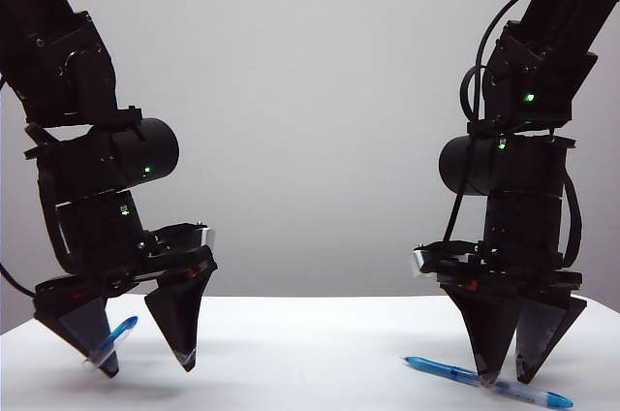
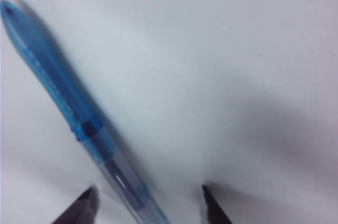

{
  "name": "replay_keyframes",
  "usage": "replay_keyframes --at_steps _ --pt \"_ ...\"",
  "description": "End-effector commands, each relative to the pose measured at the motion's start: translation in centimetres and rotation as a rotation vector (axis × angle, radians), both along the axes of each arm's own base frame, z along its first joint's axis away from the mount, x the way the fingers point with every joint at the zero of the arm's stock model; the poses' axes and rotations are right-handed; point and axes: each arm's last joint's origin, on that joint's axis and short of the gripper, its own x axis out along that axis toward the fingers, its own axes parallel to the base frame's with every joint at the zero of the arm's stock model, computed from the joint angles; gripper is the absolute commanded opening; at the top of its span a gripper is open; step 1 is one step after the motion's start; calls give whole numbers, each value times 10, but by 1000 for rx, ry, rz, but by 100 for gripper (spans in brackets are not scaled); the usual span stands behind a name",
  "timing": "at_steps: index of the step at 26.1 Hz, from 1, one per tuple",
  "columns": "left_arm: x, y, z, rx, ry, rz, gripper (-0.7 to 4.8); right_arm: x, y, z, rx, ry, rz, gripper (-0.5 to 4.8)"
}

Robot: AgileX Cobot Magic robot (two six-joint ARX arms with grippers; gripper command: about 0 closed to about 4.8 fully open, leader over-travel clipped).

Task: Pick up the pen and remove the cap.

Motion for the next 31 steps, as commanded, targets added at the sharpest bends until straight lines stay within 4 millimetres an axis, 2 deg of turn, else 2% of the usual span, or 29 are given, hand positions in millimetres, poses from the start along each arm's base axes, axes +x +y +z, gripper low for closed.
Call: replay_keyframes --at_steps 1,3,7,8,10,12,17,19,23,24,28,31 --pt "-3 -5 7 -4 36 -28 479 1 -2 -7 -31 -7 -6 249" --pt "-3 -11 13 61 7 -29 479 1 -2 -7 -27 -6 -6 249" --pt "-7 -28 21 413 -132 -112 479 1 -2 -7 -27 -6 -6 249" --pt "-13 -40 22 486 -175 -191 479 1 -1 -7 -14 -3 -6 249" --pt "-16 -54 23 351 -171 -213 479 1 -1 -7 -8 -3 -6 249" --pt "-13 -58 30 308 -162 -187 479 0 -1 -7 -11 4 -6 254" --pt "-6 -60 49 301 -138 -189 479 -1 -2 2 -7 -7 -5 259" --pt "-4 -60 57 298 -143 -189 479 0 -2 13 -2 -34 -6 276" --pt "-8 -59 81 274 -194 -179 479 -2 -3 42 5 -121 -23 275" --pt "-13 -56 96 265 -216 -174 479 -6 -5 59 16 -147 -30 275" --pt "-31 -44 135 268 -272 -156 479 -20 -8 90 51 -163 -46 274" --pt "-48 -32 169 269 -363 -124 479 -31 -9 121 198 -203 -45 273"
